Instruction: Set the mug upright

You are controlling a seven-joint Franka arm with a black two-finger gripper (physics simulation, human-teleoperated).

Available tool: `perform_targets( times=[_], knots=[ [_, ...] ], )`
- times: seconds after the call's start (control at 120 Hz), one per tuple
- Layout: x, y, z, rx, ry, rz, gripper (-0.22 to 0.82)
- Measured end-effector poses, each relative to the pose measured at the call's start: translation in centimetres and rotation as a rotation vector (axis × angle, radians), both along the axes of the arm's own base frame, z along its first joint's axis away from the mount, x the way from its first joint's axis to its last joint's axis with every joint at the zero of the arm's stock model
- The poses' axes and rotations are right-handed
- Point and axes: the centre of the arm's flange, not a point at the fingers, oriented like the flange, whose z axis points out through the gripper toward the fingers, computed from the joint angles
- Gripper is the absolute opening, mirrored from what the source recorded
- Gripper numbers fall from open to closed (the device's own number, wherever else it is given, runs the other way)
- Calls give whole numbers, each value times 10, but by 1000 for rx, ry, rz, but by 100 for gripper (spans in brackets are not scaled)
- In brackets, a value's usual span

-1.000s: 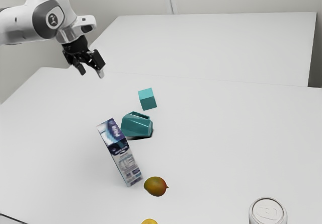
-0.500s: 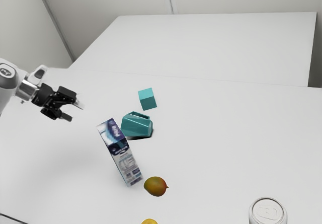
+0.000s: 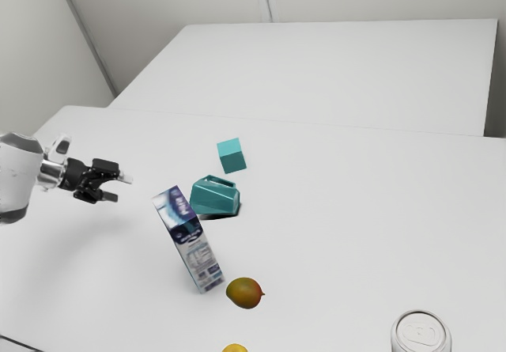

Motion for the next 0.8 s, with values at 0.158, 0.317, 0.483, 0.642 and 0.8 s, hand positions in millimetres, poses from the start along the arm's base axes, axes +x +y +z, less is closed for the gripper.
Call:
perform_targets(
  times=[0.158,0.317,0.483,0.642,0.8],
  knots=[
    [17,-28,-13,-26,-98,-58,60],
    [25,-55,-23,-42,-169,-113,60],
    [36,-84,-26,-53,-238,-165,60],
    [21,-117,-42,-88,-258,-168,60],
    [20,-130,-46,-82,-291,-167,59]
  ],
)
